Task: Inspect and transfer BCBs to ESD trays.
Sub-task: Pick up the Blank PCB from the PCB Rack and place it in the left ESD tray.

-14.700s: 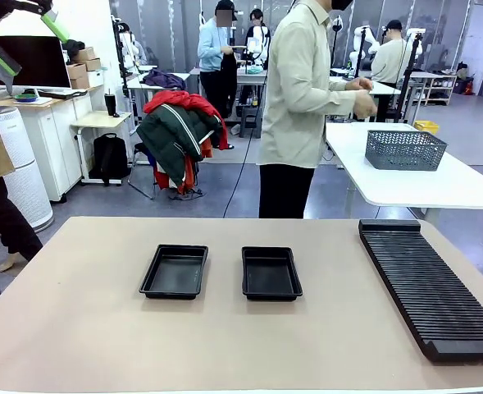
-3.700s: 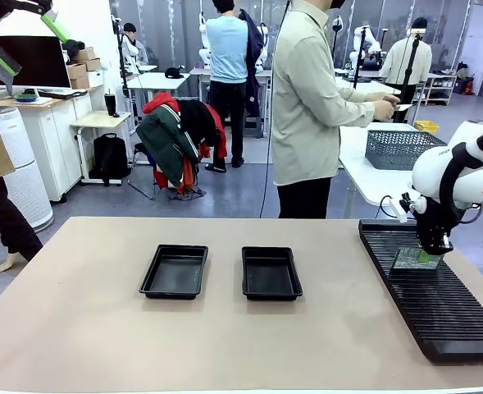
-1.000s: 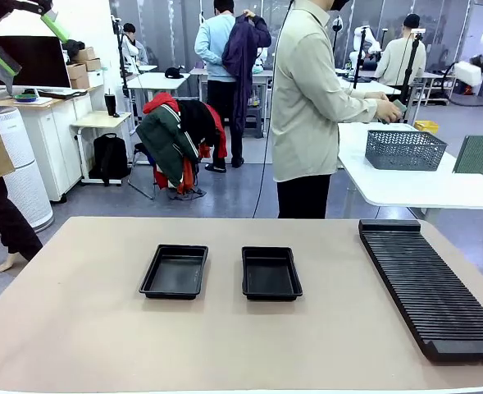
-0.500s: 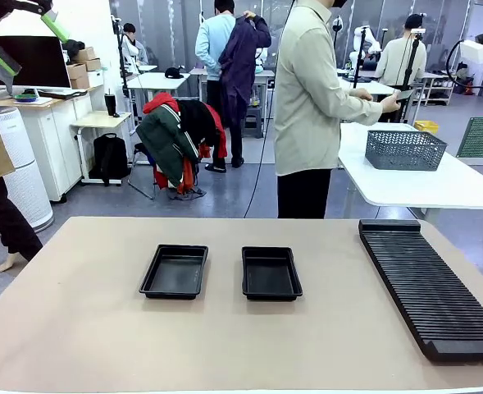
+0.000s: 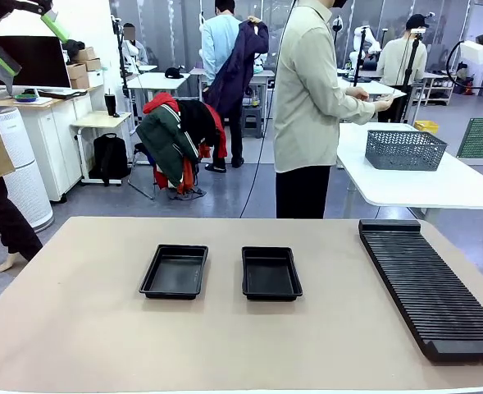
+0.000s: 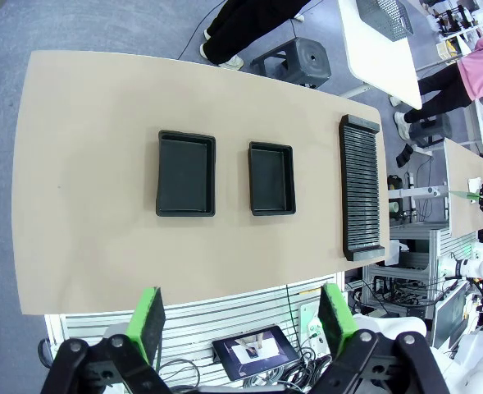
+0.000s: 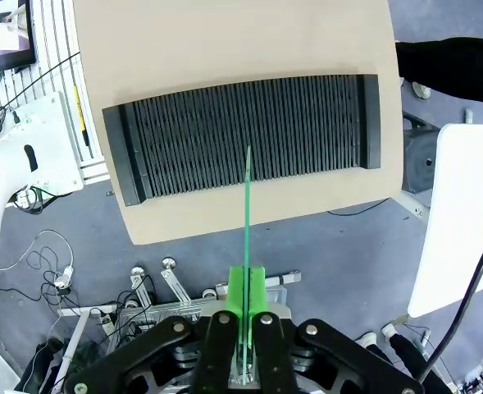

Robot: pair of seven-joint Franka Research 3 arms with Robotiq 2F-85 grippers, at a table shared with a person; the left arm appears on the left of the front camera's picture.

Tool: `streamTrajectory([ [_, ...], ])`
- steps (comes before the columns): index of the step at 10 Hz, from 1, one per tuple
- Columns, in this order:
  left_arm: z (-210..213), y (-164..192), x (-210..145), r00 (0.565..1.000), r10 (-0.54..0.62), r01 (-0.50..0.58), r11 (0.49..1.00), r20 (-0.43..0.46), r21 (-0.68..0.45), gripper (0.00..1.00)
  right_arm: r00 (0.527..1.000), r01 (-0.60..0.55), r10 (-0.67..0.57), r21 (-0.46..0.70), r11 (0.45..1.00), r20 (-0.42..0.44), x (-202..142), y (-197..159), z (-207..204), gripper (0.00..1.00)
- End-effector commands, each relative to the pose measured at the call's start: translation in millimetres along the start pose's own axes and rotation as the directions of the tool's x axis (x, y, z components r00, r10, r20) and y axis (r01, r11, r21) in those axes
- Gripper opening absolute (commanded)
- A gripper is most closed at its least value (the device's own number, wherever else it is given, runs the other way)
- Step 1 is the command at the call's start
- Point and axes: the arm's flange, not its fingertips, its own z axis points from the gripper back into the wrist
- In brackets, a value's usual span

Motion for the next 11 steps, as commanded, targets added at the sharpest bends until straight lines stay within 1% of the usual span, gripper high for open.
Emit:
streamTrajectory([
  [1,-1,1,-1,1.0,0.002,-0.002,1.0,0.0,-0.004,1.0,1.0,0.003,-0.003,0.003,1.0,-0.004,0,3,-3,0.03],
  [5,-1,1,-1,1.0,0.002,-0.002,1.0,0.0,-0.004,1.0,1.0,0.0,0.0,0.0,1.0,0.0,0,0,0,0.03],
  [6,-1,1,-1,1.0,0.002,-0.002,1.0,0.0,-0.004,1.0,0.994,0.098,-0.099,0.028,0.995,0.052,9,-1,-7,0.03],
  [7,-1,1,-1,1.0,0.002,-0.002,1.0,0.0,-0.004,1.0,0.977,0.191,-0.195,0.05,0.98,0.084,19,2,-11,0.03],
  [8,-1,1,-1,1.0,0.002,-0.002,1.0,0.0,-0.004,1.0,0.949,0.278,-0.285,0.066,0.958,0.135,28,7,-17,0.03],
  [9,-1,1,-1,1.0,0.002,-0.002,1.0,0.0,-0.004,1.0,0.901,0.384,-0.398,0.113,0.917,0.172,41,11,-23,0.03],
  [10,-1,1,-1,1.0,0.002,-0.002,1.0,0.0,-0.004,1.0,0.833,0.485,-0.513,0.17,0.858,0.209,53,16,-30,0.03],
  [11,-1,1,-1,1.0,0.002,-0.002,1.0,0.0,-0.004,1.0,0.769,0.559,-0.603,0.236,0.795,0.212,68,23,-42,0.03],
])
